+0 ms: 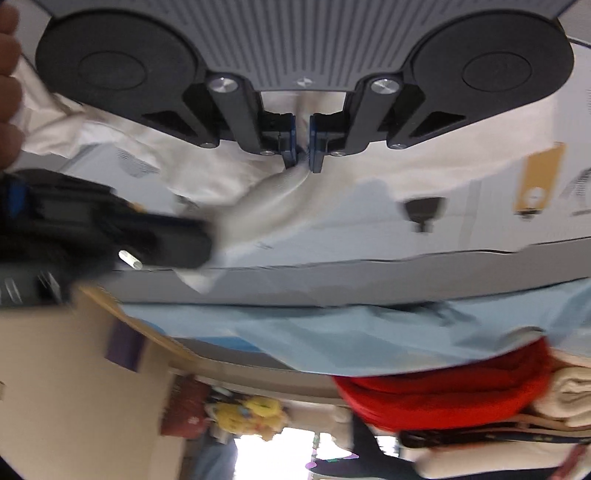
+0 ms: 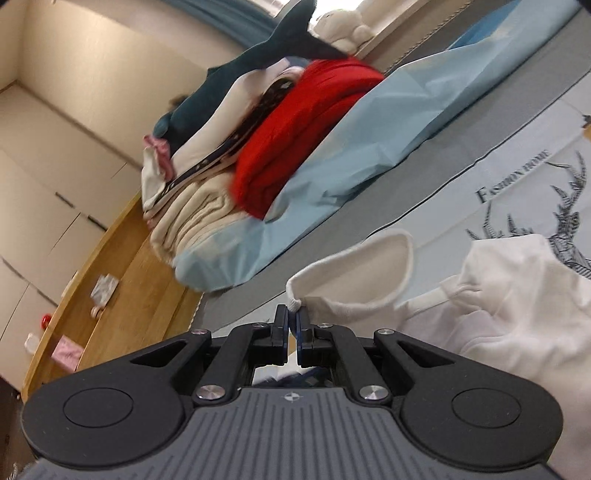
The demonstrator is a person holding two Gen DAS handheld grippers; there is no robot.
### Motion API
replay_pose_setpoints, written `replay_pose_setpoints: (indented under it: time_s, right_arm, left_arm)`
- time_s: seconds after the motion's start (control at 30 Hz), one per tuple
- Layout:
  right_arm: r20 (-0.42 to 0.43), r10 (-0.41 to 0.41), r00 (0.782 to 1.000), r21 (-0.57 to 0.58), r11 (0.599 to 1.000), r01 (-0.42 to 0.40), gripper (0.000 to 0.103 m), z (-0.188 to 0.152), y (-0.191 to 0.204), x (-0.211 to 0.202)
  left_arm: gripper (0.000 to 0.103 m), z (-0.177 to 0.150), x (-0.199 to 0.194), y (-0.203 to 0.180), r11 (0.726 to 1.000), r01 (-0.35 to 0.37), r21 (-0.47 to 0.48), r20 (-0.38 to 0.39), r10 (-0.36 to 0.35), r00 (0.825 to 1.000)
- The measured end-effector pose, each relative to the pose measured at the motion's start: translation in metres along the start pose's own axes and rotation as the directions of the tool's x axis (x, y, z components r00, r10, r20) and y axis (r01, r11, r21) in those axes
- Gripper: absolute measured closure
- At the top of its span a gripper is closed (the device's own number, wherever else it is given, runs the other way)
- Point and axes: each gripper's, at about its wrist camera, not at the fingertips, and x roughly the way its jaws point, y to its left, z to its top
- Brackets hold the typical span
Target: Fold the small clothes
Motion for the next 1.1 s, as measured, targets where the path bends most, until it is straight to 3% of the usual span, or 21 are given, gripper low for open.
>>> replay_pose_setpoints:
  time_s: [0.13,0.2,0.23,0.3,0.37,0.43,0.47,0.53,0.57,0.6,0.63,0.67,0.7,0.77,0.8,0.83,0.9,0.93,0.97,1.03,1.1]
  right_arm:
    - [0.012,-0.124,0.992,-0.034,0.992,0.124,0.094,-0.001,0.0,0.004]
    - [0.025,-0.2,0.98,-0.004,0.98,0.2,0.093,0.001,-0.009,0.004]
    - [0.029,-0.252,0.967,0.014,0.968,0.252,0.087,0.002,-0.015,0.004]
    - [0.038,-0.355,0.934,0.031,0.935,0.354,0.085,0.004,-0.026,0.003]
    - [0.029,-0.458,0.888,0.043,0.888,0.457,0.085,0.004,-0.036,0.003]
    - [0.022,-0.508,0.861,0.065,0.86,0.506,0.085,0.002,-0.046,0.002]
    - [0.016,-0.528,0.849,0.081,0.847,0.525,0.085,0.001,-0.051,0.001]
    - [0.009,-0.554,0.833,0.094,0.83,0.55,0.085,-0.002,-0.057,0.0]
    - [0.008,-0.564,0.826,0.093,0.823,0.561,0.085,-0.002,-0.057,0.002]
    - [0.008,-0.572,0.82,0.087,0.817,0.57,0.085,-0.003,-0.057,0.002]
    - [0.008,-0.582,0.813,0.079,0.811,0.579,0.085,-0.004,-0.058,0.003]
    - [0.007,-0.593,0.805,0.072,0.804,0.591,0.085,-0.005,-0.059,0.003]
    - [0.008,-0.606,0.795,0.068,0.794,0.604,0.085,-0.004,-0.059,0.006]
    - [0.014,-0.629,0.777,0.064,0.776,0.627,0.084,-0.004,-0.062,0.009]
    - [0.022,-0.642,0.767,0.063,0.766,0.64,0.081,-0.003,-0.063,0.007]
    - [0.03,-0.655,0.755,0.061,0.755,0.653,0.076,-0.001,-0.065,0.006]
    - [0.047,-0.677,0.734,0.054,0.736,0.675,0.07,0.001,-0.069,0.005]
    - [0.056,-0.691,0.721,0.056,0.723,0.688,0.067,0.002,-0.072,0.003]
    - [0.057,-0.701,0.711,0.059,0.714,0.698,0.066,0.003,-0.075,0.002]
    - [0.047,-0.705,0.707,0.057,0.709,0.703,0.062,0.004,-0.083,0.0]
    - [0.03,-0.709,0.705,0.042,0.706,0.707,0.06,0.004,-0.092,0.001]
  left_arm:
    - [0.098,0.008,-0.013,0.069,0.979,-0.18,-0.091,-0.031,0.178,0.983]
    - [0.098,0.007,-0.022,0.116,0.941,-0.296,-0.163,-0.061,0.29,0.955]
    - [0.098,0.004,-0.028,0.141,0.911,-0.362,-0.199,-0.084,0.352,0.932]
    - [0.098,-0.006,-0.041,0.188,0.836,-0.482,-0.262,-0.137,0.462,0.876]
    - [0.098,-0.017,-0.056,0.234,0.748,-0.593,-0.297,-0.187,0.564,0.804]
    - [0.098,-0.026,-0.074,0.279,0.629,-0.714,-0.308,-0.231,0.679,0.697]
    - [0.098,-0.031,-0.086,0.304,0.553,-0.763,-0.334,-0.257,0.726,0.638]
    - [0.098,-0.045,-0.11,0.347,0.399,-0.822,-0.406,-0.334,0.772,0.54]
    - [0.097,-0.052,-0.121,0.364,0.337,-0.832,-0.441,-0.37,0.776,0.51]
    - [0.096,-0.059,-0.128,0.376,0.289,-0.835,-0.469,-0.4,0.774,0.492]
    - [0.094,-0.064,-0.133,0.384,0.253,-0.838,-0.483,-0.425,0.769,0.477]
    - [0.085,-0.067,-0.135,0.389,0.237,-0.842,-0.484,-0.447,0.761,0.471]
    - [0.071,-0.069,-0.135,0.39,0.236,-0.844,-0.482,-0.461,0.751,0.473]
    - [0.061,-0.066,-0.135,0.382,0.244,-0.827,-0.507,-0.466,0.729,0.501]
    - [0.061,-0.061,-0.134,0.372,0.265,-0.808,-0.527,-0.454,0.716,0.531]
    - [0.061,-0.054,-0.127,0.361,0.303,-0.787,-0.538,-0.431,0.703,0.565]
    - [0.055,-0.037,-0.113,0.331,0.418,-0.731,-0.539,-0.364,0.667,0.65]
    - [0.053,-0.029,-0.103,0.313,0.493,-0.685,-0.536,-0.321,0.632,0.706]
    - [0.05,-0.023,-0.092,0.295,0.583,-0.617,-0.529,-0.272,0.572,0.774]
    - [0.049,-0.02,-0.07,0.266,0.721,-0.475,-0.504,-0.202,0.436,0.877]
    - [0.049,-0.019,-0.049,0.234,0.808,-0.359,-0.467,-0.17,0.317,0.933]
